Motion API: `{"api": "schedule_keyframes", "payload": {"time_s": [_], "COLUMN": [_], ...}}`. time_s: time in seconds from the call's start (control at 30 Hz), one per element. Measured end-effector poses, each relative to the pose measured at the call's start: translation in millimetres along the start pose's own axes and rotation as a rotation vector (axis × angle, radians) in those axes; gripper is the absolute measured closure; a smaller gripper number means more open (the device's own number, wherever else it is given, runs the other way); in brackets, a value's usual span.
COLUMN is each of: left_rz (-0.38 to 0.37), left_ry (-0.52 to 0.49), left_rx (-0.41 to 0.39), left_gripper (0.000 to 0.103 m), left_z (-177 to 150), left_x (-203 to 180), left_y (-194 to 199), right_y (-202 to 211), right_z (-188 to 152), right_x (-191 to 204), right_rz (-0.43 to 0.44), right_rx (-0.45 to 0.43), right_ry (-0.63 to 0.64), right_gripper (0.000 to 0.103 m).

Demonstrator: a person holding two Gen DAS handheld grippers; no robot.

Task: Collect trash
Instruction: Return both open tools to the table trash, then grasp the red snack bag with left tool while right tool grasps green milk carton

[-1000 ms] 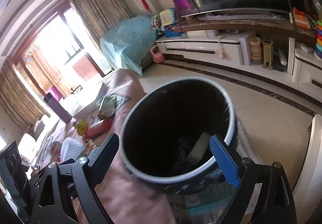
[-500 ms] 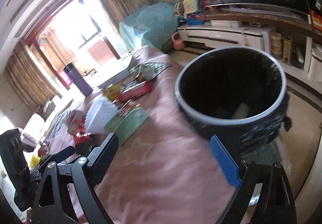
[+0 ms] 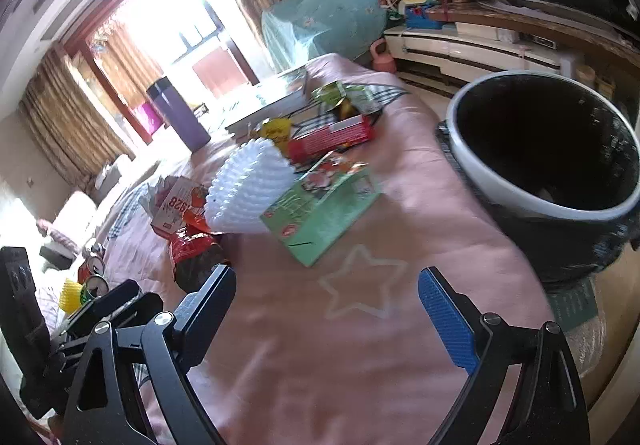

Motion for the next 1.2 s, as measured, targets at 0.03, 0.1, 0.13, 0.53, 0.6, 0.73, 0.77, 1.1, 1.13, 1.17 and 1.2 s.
{"api": "schedule_keyframes", "payload": {"time_s": [0.03, 0.1, 0.13, 0.53, 0.6, 0.73, 0.77, 1.1, 1.13, 1.17, 1.2], "left_rz": [0.002, 0.013, 0.012, 0.026, 0.020, -0.007, -0.012, -0.063, -0.073, -0.086, -0.093], "left_ry": [0.003, 0.004, 0.002, -0.024, -0.025, -0.024, -0.024, -0.038, -0.042, -0.047, -0.052], "left_rx": [0.001, 0.007, 0.011, 0.059, 0.069, 0.115, 0.126, 0.098, 0.099, 0.100, 0.100], "left_gripper": [0.019, 0.019, 0.019, 0.020, 0.032, 0.077, 0.083, 0.098, 0.098, 0.098, 0.098], "left_z": [1, 5, 6, 10, 11, 8, 7, 3, 3, 2, 2], "left_x": [3, 8, 9, 13, 12, 9, 9, -7, -11, -17, -21], "left_y": [-1, -6, -8, -42, -47, -57, -59, -35, -33, -31, -31], "right_y": [-4, -14, -18, -72, -77, -74, -71, -22, -18, -13, -6], "right_z": [0, 3, 4, 29, 31, 29, 29, 12, 12, 12, 11], "right_x": [4, 12, 14, 16, 13, 8, 7, -11, -12, -14, -17], "right_rz": [0.000, -0.005, -0.006, -0.068, -0.074, -0.082, -0.079, -0.063, -0.058, -0.058, -0.056], "right_rx": [0.006, 0.019, 0.022, 0.099, 0.104, 0.091, 0.087, 0.029, 0.022, 0.014, 0.004], "right_ry": [0.009, 0.026, 0.031, 0.055, 0.050, 0.051, 0.053, 0.047, 0.042, 0.036, 0.030], "right_gripper": [0.009, 0.009, 0.009, 0.010, 0.012, 0.034, 0.040, 0.049, 0.049, 0.049, 0.049]}}
Point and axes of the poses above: each gripper's, at about its wrist camera, not at the fingertips, and y roughly against the way its jaws point, x to its left, z to its top, the point moved 6 cm from there along -y, roughly the way its jaws point, and after that the axes turned 9 degrees about y, right-handed, at the moved point
